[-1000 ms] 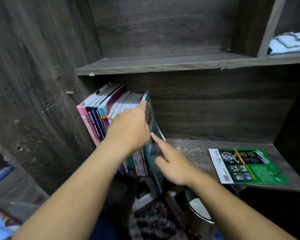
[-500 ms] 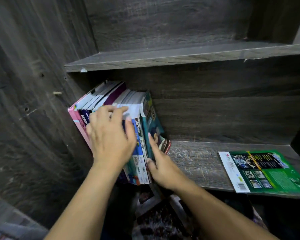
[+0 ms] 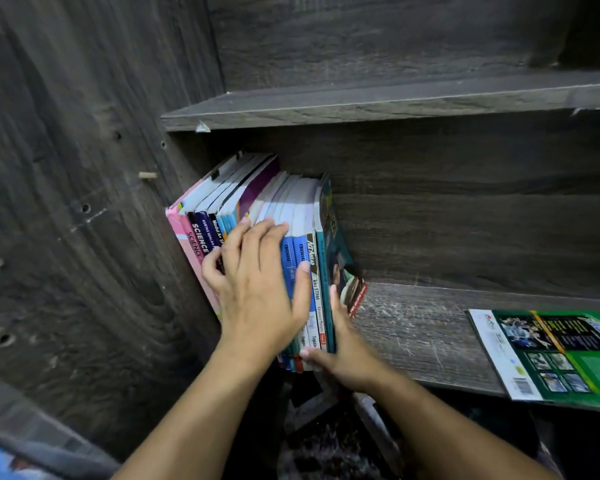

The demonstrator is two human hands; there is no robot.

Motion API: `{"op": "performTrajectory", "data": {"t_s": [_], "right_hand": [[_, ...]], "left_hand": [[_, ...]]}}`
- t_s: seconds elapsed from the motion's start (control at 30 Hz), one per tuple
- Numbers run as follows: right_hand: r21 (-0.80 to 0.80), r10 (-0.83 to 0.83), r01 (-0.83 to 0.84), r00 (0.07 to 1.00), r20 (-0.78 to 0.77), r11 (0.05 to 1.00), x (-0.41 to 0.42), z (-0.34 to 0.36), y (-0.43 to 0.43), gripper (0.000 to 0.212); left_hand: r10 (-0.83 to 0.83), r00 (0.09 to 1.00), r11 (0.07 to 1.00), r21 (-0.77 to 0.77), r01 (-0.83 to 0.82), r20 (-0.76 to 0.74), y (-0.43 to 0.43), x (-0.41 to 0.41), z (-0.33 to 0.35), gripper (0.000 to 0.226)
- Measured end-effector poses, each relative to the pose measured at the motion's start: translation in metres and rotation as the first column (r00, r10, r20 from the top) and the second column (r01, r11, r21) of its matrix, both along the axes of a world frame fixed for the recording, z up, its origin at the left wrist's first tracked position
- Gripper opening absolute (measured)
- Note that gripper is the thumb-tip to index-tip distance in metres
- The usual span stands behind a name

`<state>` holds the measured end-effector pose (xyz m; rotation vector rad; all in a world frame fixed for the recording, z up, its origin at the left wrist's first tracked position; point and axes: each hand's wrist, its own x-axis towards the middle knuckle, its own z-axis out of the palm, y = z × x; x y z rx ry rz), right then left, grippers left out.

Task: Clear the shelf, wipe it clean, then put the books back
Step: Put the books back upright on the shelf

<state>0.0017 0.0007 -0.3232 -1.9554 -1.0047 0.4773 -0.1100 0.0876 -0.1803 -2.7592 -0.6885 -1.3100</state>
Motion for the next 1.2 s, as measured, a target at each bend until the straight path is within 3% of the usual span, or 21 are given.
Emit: {"op": "performTrajectory", "data": {"t_s": [0.17,0.3,0.43,0.5,0.57,0.63,0.77,0.83,0.93,1.07,1.2], "right_hand": [[-0.126,0.018,-0.022,0.999,-0.037,0.992,0.011,0.013,-0.014,0.119],[-0.284,0.069,-0.051,0.996,0.057,0.958,0.022,0.038,-0.035,0.107],[-0.250,-0.003,0.059,0.976,0.217,0.967,0.018,0.057,-0.044,0.083],[-0.170,-0.093,0.135,0.967,0.236,0.976,0.019,0.064,-0.048,0.079],[-0.063,-0.172,0.191,0.959,0.226,0.980,0.019,0.071,-0.052,0.078],[0.049,-0.195,0.189,0.961,0.198,0.981,0.018,0.083,-0.057,0.074],[0.169,-0.168,0.136,0.966,0.197,0.976,0.006,0.112,-0.053,0.069],[0.184,-0.125,0.091,0.976,0.180,0.979,-0.002,0.125,-0.045,0.071],[0.201,-0.098,0.069,0.986,0.138,0.977,-0.013,0.144,-0.035,0.069],[0.254,-0.154,0.116,0.979,0.132,0.960,-0.018,0.169,-0.026,0.059],[0.195,-0.053,0.013,0.978,0.200,0.981,-0.028,0.187,-0.006,0.054]], "left_hand": [[-0.007,1.000,0.999,0.049,0.006,0.018,-0.026,0.017,0.015,0.038],[0.093,0.995,0.993,0.074,-0.095,0.024,-0.040,0.029,0.022,0.030],[0.166,0.985,0.984,0.056,-0.168,0.045,-0.047,0.024,0.035,0.015],[0.124,0.992,0.990,-0.070,-0.125,-0.016,-0.060,0.013,0.045,0.012],[0.093,0.979,0.958,-0.253,-0.138,-0.179,-0.078,0.001,0.050,0.021],[0.108,0.952,0.940,-0.282,-0.192,-0.285,-0.093,-0.009,0.049,0.037],[-0.017,0.889,0.903,-0.389,-0.183,-0.457,-0.099,-0.019,0.045,0.099],[-0.046,0.877,0.881,-0.434,-0.191,-0.479,-0.095,-0.023,0.047,0.111],[-0.043,0.901,0.876,-0.450,-0.173,-0.431,-0.087,-0.034,0.052,0.100],[0.006,0.882,0.928,-0.325,-0.180,-0.471,-0.083,-0.071,0.064,0.092],[0.057,0.869,0.954,-0.230,-0.193,-0.492,-0.075,-0.110,0.085,0.083]]}}
